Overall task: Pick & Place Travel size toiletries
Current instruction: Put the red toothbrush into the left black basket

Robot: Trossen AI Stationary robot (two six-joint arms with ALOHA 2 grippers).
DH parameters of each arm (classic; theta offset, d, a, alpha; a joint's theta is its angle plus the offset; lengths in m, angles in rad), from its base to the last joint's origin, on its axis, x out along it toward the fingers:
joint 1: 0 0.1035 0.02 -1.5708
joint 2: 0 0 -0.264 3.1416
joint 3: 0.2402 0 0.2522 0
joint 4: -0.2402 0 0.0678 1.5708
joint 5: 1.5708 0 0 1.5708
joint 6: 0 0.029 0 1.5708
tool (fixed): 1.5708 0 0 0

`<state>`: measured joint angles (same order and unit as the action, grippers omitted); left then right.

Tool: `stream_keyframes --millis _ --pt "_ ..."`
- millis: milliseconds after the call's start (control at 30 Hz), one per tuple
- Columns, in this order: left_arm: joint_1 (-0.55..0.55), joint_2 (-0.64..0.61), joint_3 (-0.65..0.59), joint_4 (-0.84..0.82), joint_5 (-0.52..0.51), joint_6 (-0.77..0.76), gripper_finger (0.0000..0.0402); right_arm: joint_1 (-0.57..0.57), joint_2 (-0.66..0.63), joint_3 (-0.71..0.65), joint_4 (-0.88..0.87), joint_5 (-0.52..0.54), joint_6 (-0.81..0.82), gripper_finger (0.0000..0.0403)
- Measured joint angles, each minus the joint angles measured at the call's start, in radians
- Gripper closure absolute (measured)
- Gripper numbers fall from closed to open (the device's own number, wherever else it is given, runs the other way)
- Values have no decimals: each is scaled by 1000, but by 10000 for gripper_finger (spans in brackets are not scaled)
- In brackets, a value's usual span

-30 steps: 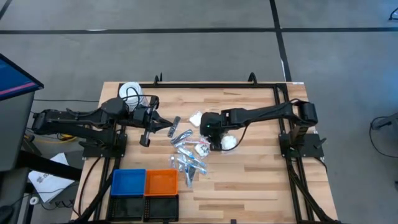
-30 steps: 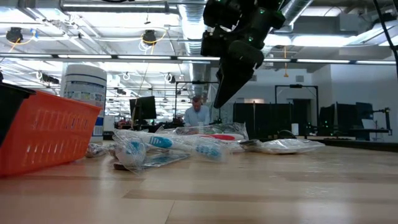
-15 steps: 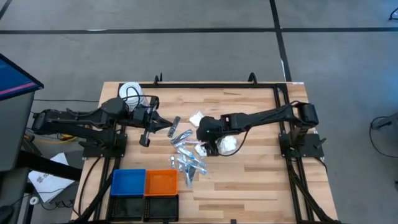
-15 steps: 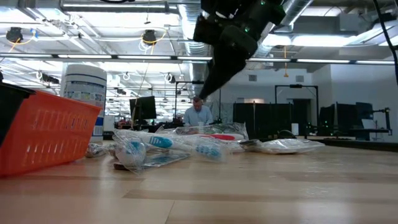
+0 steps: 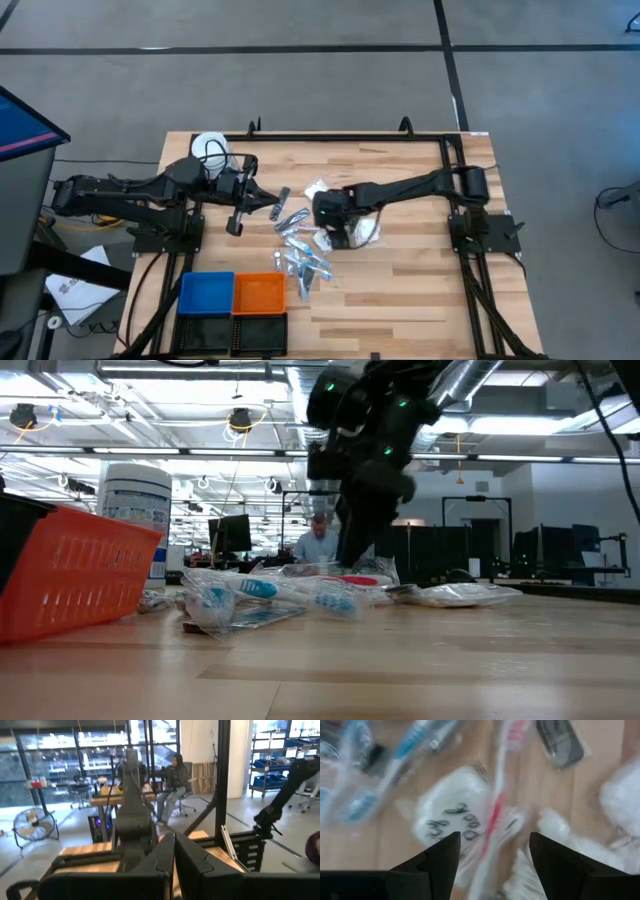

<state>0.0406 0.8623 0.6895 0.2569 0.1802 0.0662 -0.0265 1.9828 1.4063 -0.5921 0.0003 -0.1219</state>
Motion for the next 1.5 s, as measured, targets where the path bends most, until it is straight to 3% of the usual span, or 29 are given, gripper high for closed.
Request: stream_keyframes --millis 667,900,1200,1500 --pt "0 12 -1 -2 0 4 394 -7 66 35 -49 -4 -1 192" --pt "0 12 -1 -1 0 5 394 -8 67 35 -51 -4 -3 253" --pt "0 12 -1 -2 0 6 394 -12 67 36 -53 -2 -53 389" --pt "0 12 -1 -2 0 5 394 -15 34 77 -40 105 -29 400"
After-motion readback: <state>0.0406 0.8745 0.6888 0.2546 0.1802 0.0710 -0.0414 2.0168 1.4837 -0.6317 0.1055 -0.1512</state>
